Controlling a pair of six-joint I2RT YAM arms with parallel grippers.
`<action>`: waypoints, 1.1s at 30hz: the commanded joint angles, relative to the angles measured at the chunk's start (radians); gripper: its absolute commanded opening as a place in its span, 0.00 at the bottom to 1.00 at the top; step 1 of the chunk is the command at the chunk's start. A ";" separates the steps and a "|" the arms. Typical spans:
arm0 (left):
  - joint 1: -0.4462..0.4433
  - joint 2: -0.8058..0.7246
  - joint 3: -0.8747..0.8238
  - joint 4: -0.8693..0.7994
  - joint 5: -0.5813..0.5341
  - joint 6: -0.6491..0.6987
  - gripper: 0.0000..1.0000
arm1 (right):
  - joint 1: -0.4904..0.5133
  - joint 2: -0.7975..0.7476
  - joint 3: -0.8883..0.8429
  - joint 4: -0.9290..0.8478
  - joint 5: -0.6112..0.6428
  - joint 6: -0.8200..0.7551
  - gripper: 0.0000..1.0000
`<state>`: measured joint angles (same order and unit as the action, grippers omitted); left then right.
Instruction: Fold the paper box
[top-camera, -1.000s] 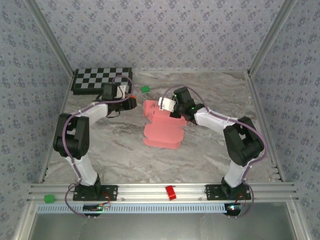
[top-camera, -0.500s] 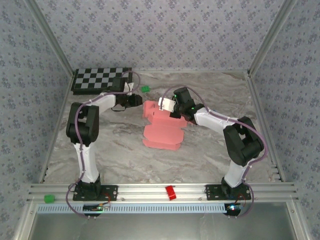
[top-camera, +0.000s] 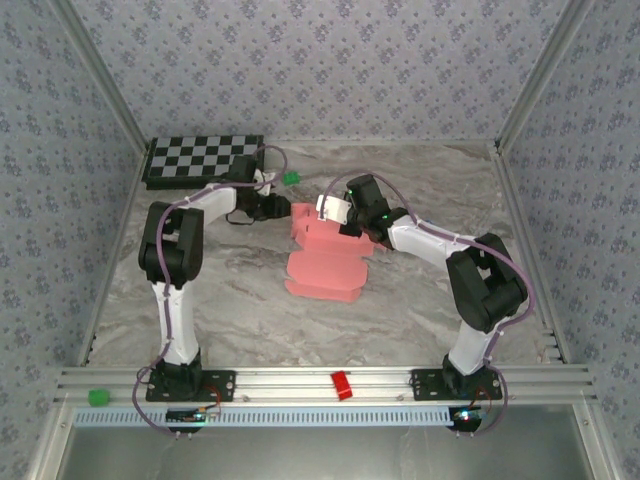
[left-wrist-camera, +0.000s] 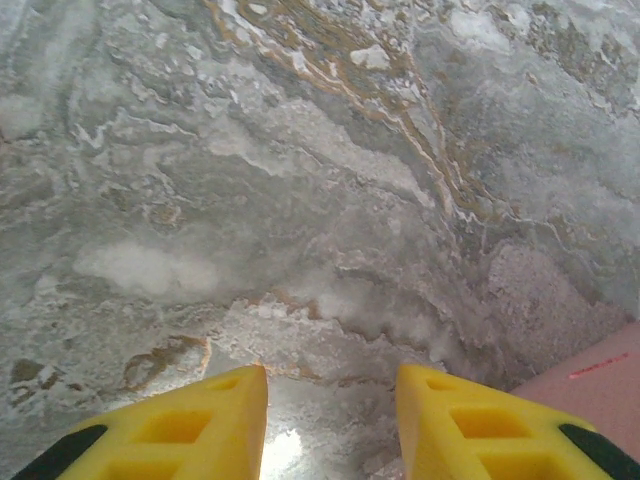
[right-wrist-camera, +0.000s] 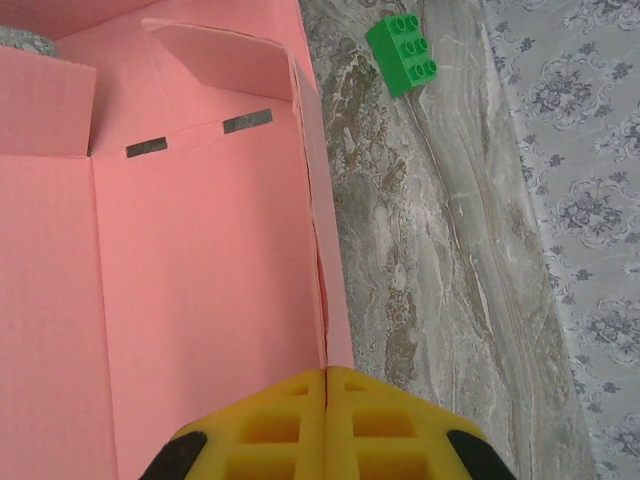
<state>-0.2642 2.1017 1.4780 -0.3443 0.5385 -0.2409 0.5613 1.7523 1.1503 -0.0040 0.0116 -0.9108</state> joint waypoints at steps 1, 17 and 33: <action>-0.004 -0.059 -0.033 -0.004 0.071 0.039 0.39 | 0.006 0.013 0.007 0.011 0.009 -0.016 0.00; -0.004 -0.185 -0.193 0.132 0.167 0.058 0.39 | 0.010 -0.003 -0.020 0.022 0.014 -0.016 0.00; -0.013 -0.249 -0.343 0.325 0.255 0.101 0.42 | 0.018 -0.014 -0.034 0.033 0.018 -0.033 0.00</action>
<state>-0.2672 1.8977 1.1419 -0.0689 0.7528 -0.1837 0.5720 1.7523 1.1282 0.0257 0.0299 -0.9211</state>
